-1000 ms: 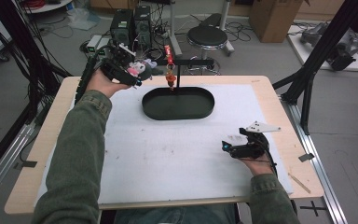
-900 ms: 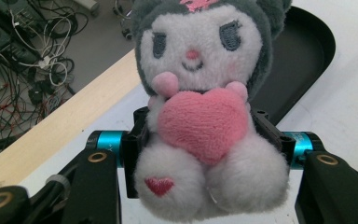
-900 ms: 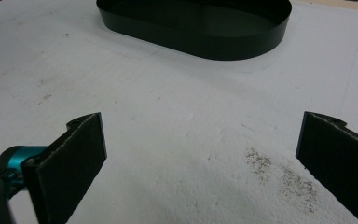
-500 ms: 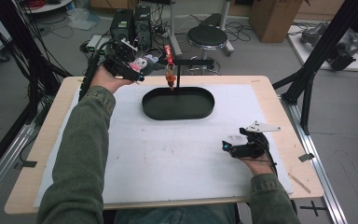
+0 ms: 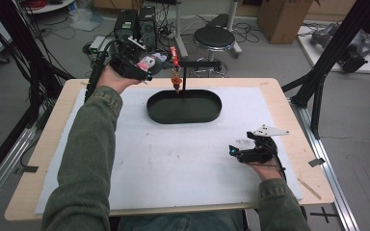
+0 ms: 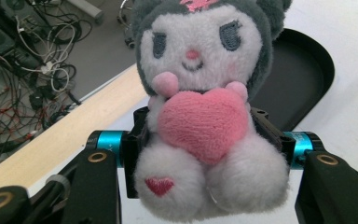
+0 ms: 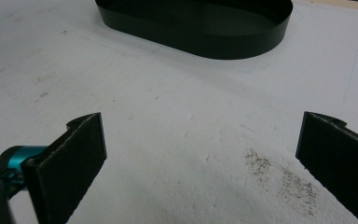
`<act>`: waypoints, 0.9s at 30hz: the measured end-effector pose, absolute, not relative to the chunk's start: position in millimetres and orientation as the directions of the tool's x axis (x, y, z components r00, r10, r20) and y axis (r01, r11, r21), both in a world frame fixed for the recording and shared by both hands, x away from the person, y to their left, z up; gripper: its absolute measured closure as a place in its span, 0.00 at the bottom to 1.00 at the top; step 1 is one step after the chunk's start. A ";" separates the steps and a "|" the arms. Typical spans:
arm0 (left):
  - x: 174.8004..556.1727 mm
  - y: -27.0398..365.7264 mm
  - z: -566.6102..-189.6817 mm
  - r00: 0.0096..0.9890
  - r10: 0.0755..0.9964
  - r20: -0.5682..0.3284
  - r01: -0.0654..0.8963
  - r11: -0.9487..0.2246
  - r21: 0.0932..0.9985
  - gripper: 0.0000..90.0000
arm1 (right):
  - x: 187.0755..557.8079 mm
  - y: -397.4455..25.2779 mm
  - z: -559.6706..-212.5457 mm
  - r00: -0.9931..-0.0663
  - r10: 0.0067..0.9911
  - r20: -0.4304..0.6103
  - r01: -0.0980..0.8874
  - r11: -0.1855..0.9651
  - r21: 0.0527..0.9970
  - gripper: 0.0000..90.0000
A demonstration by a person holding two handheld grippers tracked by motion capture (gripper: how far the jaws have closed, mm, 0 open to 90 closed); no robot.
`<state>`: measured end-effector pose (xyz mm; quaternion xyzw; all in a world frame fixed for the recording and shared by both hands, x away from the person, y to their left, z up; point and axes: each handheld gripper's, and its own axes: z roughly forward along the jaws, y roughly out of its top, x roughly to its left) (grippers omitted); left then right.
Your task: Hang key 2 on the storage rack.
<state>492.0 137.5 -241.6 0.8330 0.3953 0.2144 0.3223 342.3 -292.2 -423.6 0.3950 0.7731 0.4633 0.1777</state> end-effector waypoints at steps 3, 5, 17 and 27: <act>497.6 137.5 -240.5 0.573 0.813 0.106 0.524 -0.463 0.715 0.53 | 342.6 -292.8 -423.5 -0.625 0.776 0.089 0.444 0.259 0.858 0.01; 500.8 137.9 -241.1 0.557 0.824 0.104 0.525 -0.447 0.724 0.53 | 342.9 -293.1 -423.6 -0.625 0.776 0.090 0.444 0.258 0.858 0.01; 514.0 153.6 -251.3 0.533 0.845 -0.029 0.564 -0.329 0.758 0.33 | 343.3 -295.0 -423.5 -0.628 0.773 0.093 0.444 0.258 0.858 0.01; 498.4 174.5 -260.5 0.600 0.792 -0.115 0.541 -0.295 0.787 0.02 | 342.6 -294.6 -423.0 -0.625 0.775 0.094 0.445 0.255 0.858 0.01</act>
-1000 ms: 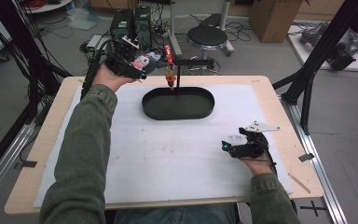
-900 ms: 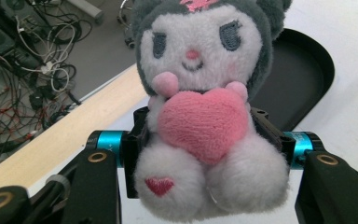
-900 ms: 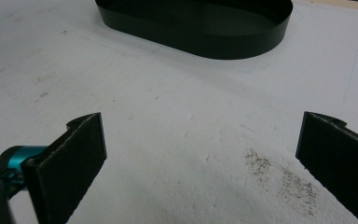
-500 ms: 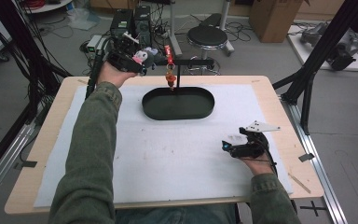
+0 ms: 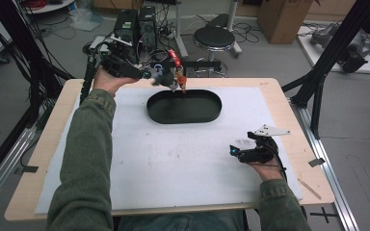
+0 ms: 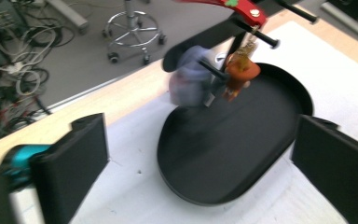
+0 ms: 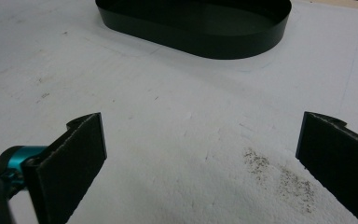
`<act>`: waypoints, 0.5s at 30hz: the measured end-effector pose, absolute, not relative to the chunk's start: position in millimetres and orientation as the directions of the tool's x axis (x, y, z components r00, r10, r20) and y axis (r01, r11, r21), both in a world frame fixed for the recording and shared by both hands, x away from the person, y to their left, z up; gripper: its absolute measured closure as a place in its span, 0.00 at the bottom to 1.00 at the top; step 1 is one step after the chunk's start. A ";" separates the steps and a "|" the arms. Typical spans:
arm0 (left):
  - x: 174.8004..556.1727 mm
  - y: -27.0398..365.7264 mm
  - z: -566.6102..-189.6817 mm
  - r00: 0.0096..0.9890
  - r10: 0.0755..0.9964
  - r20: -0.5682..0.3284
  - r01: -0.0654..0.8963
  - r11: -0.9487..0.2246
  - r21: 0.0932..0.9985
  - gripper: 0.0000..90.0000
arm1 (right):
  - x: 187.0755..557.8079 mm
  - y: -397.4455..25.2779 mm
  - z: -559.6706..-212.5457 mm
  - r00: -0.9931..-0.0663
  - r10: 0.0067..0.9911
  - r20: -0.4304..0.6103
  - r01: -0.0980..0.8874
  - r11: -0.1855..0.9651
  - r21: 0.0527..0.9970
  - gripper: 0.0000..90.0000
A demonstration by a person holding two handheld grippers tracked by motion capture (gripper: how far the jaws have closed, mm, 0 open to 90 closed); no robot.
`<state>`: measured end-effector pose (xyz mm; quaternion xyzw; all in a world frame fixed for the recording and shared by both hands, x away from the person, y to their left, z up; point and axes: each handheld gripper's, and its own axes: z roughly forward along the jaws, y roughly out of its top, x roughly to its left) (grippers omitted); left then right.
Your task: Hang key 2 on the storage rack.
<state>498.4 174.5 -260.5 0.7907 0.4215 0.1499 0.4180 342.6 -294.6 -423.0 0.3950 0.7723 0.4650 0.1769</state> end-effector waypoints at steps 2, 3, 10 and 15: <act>494.6 178.6 -263.1 0.601 0.790 -0.117 0.537 -0.291 0.792 0.02 | 342.7 -294.7 -423.1 -0.626 0.774 0.094 0.445 0.256 0.858 0.01; 492.2 181.6 -264.5 0.601 0.792 -0.109 0.534 -0.297 0.792 0.02 | 342.7 -294.8 -423.0 -0.626 0.774 0.094 0.446 0.256 0.858 0.01; 476.2 192.3 -275.3 0.580 0.811 -0.078 0.530 -0.302 0.792 0.02 | 342.5 -294.3 -423.0 -0.624 0.776 0.095 0.447 0.254 0.858 0.01; 467.9 197.7 -285.9 0.573 0.815 -0.083 0.542 -0.301 0.785 0.02 | 342.1 -294.1 -422.6 -0.625 0.775 0.094 0.447 0.256 0.857 0.01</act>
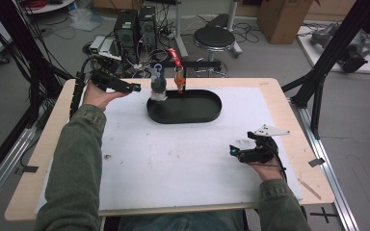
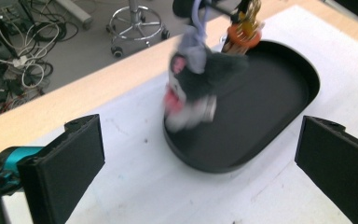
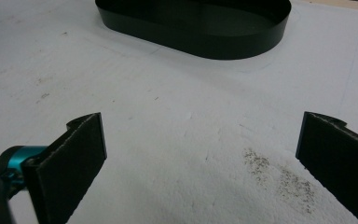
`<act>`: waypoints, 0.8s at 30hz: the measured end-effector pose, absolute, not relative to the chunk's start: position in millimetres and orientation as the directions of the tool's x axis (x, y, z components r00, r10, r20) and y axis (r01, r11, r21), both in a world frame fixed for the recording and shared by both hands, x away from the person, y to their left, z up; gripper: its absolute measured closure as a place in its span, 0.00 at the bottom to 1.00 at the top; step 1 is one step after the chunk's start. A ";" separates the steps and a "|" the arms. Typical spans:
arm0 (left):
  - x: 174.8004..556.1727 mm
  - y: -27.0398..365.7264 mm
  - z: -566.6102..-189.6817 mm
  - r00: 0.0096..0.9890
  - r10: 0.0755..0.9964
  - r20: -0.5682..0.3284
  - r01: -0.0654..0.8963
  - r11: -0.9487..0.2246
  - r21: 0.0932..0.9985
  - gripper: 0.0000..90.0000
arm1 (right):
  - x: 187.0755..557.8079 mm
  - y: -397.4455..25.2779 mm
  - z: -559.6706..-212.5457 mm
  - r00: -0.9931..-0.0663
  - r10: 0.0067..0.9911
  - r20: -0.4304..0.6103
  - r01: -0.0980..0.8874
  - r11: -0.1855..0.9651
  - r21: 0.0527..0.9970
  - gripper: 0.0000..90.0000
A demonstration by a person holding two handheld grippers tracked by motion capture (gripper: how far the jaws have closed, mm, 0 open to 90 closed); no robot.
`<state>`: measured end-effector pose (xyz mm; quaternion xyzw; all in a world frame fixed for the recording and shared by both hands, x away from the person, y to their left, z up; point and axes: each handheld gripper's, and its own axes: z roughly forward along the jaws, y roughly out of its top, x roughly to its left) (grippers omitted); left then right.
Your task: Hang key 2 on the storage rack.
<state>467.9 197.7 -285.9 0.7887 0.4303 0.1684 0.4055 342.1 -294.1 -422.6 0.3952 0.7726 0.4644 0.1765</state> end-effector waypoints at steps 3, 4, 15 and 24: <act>461.7 199.5 -291.8 0.580 0.810 -0.088 0.535 -0.297 0.790 0.02 | 342.1 -294.1 -422.7 -0.625 0.775 0.091 0.444 0.257 0.858 0.01; 460.2 199.8 -292.9 0.582 0.809 -0.084 0.532 -0.301 0.792 0.02 | 342.1 -294.0 -422.7 -0.625 0.775 0.093 0.446 0.257 0.857 0.01; 437.5 194.3 -298.1 0.645 0.762 -0.057 0.479 -0.344 0.808 0.02 | 342.3 -293.9 -422.4 -0.621 0.778 0.095 0.447 0.252 0.859 0.01; 418.9 201.0 -315.7 0.653 0.756 -0.040 0.467 -0.361 0.807 0.02 | 342.0 -294.2 -421.4 -0.617 0.782 0.092 0.445 0.250 0.860 0.01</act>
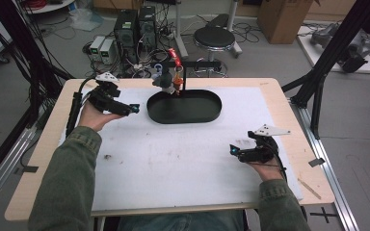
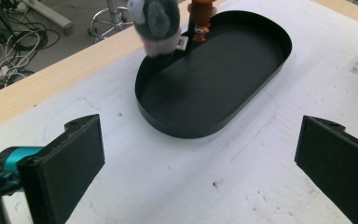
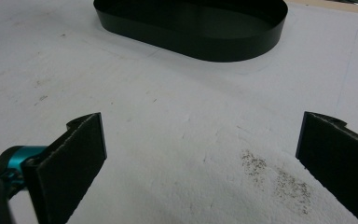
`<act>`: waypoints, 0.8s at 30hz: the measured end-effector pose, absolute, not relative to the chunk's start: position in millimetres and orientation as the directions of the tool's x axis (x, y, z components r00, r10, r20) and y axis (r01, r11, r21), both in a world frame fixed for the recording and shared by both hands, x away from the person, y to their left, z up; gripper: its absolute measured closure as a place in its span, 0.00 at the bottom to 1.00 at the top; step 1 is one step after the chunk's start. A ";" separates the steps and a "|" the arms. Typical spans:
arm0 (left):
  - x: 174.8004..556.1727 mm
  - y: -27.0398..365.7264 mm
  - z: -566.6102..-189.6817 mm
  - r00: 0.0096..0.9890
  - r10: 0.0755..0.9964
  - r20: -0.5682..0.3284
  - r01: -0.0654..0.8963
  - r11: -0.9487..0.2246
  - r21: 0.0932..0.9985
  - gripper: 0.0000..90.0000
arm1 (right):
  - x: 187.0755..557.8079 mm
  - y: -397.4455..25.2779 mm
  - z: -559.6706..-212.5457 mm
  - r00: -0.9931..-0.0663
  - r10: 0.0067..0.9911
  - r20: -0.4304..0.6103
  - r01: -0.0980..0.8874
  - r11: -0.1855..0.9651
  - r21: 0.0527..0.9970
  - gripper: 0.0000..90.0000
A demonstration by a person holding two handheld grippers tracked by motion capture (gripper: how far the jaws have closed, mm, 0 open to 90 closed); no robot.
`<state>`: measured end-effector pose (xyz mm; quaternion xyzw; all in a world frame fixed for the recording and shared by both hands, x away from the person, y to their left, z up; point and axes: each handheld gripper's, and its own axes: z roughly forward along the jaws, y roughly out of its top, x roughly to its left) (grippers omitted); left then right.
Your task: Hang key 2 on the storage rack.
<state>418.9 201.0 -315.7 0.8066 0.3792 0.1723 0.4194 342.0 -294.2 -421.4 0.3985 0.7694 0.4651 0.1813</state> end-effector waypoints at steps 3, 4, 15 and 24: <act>411.5 206.4 -321.9 0.650 0.759 -0.031 0.468 -0.368 0.803 0.02 | 341.6 -294.6 -421.2 -0.617 0.782 0.091 0.443 0.250 0.861 0.01; 409.0 208.7 -324.1 0.650 0.759 -0.032 0.469 -0.368 0.803 0.02 | 341.5 -294.9 -421.1 -0.617 0.782 0.091 0.444 0.250 0.861 0.01; 380.3 239.1 -349.9 0.627 0.777 -0.052 0.485 -0.338 0.807 0.02 | 340.9 -294.9 -421.3 -0.616 0.783 0.084 0.441 0.254 0.861 0.01; 353.4 260.5 -368.1 0.589 0.805 -0.073 0.485 -0.280 0.829 0.02 | 340.2 -293.8 -421.7 -0.614 0.785 0.085 0.450 0.259 0.855 0.01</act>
